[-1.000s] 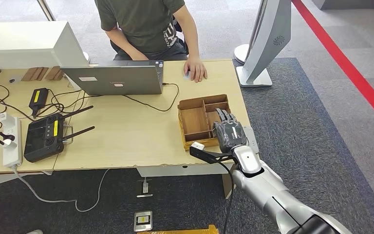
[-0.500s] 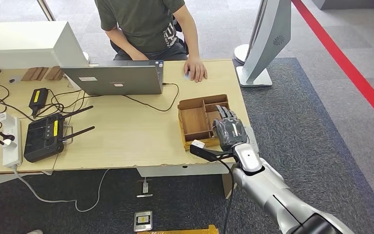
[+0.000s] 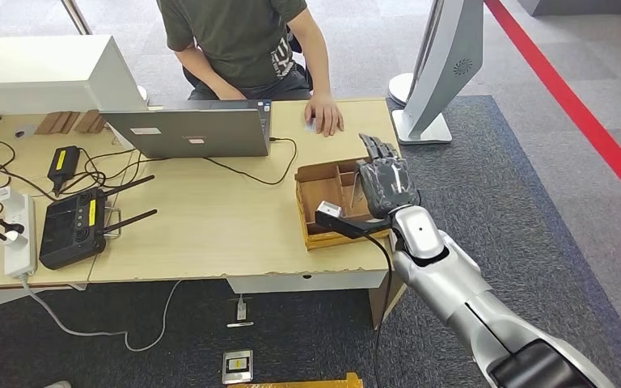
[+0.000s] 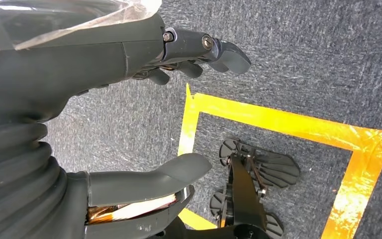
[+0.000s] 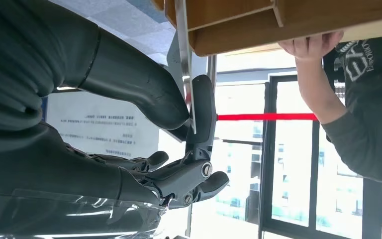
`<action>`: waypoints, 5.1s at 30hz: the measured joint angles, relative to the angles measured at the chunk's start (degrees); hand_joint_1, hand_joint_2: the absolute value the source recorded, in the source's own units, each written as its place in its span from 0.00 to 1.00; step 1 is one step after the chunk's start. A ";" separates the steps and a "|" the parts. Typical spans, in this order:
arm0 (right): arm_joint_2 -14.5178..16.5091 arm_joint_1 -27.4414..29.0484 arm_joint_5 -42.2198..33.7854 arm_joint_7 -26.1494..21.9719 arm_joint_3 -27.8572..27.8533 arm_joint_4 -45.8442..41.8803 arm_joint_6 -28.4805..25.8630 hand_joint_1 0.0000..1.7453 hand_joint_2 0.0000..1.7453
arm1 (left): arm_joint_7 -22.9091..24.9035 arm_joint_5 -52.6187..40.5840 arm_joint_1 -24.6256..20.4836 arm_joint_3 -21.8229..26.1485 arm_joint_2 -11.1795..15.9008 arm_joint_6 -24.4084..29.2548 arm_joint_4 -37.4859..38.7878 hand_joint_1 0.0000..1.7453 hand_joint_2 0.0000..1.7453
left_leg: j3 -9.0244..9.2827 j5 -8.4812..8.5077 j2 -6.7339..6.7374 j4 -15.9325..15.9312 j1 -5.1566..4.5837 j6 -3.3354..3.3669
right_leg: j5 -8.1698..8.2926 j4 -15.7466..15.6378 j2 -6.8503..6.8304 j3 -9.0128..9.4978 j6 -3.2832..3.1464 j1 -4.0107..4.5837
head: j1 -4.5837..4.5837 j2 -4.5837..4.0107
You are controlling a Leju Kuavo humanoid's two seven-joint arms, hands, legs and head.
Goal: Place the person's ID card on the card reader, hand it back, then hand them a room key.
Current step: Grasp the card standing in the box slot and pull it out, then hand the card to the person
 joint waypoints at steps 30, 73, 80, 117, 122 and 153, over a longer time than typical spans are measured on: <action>7.20 -20.11 4.46 -4.21 5.52 7.80 4.20 1.00 1.00 | -0.44 -2.21 -0.28 -1.71 0.00 -1.11 0.00 0.00 1.00 | -0.06 0.05 0.00 0.00 0.01 -0.06 | 0.04 0.05 0.00 -0.03 -0.02 0.05 | 0.01 0.00; 13.21 -27.37 3.79 -4.43 12.71 25.79 0.43 0.00 0.00 | -0.32 -1.99 -0.12 -2.43 0.00 -1.22 0.04 0.00 1.00 | -0.02 0.06 0.00 0.00 0.01 -0.07 | 0.05 0.05 0.00 -0.03 -0.02 0.07 | 0.01 0.00; 12.75 -27.60 3.97 -3.91 13.79 26.26 0.48 0.00 0.00 | -0.28 -1.98 -0.07 -2.43 0.02 -1.20 0.04 0.00 1.00 | -0.01 0.06 0.00 0.00 0.01 -0.07 | 0.05 0.05 0.00 -0.03 -0.02 0.06 | 0.01 0.00; -29.07 -8.83 -21.78 6.06 -1.53 22.69 3.56 0.00 1.00 | -0.99 2.78 0.53 -2.32 0.42 1.01 0.17 0.00 1.00 | 0.27 -0.09 -0.09 0.39 -0.06 0.18 | 0.14 -0.05 -0.06 -0.02 0.15 0.07 | 0.01 0.00; -30.37 -5.18 -23.32 6.53 -3.18 23.22 4.09 0.00 1.00 | -0.70 3.02 0.50 -2.31 0.38 1.52 0.17 0.00 1.00 | 0.27 -0.08 -0.10 0.38 -0.03 0.17 | 0.13 -0.05 -0.06 -0.03 0.14 0.09 | 0.01 0.00; -8.14 33.64 -61.64 -5.99 -23.82 35.12 -3.02 0.00 1.00 | -1.52 4.61 0.18 -1.52 0.48 2.48 0.17 0.00 1.00 | 0.43 -0.23 -0.14 0.32 0.27 -0.03 | -0.21 -0.02 -0.33 0.16 -0.16 0.34 | 0.01 0.00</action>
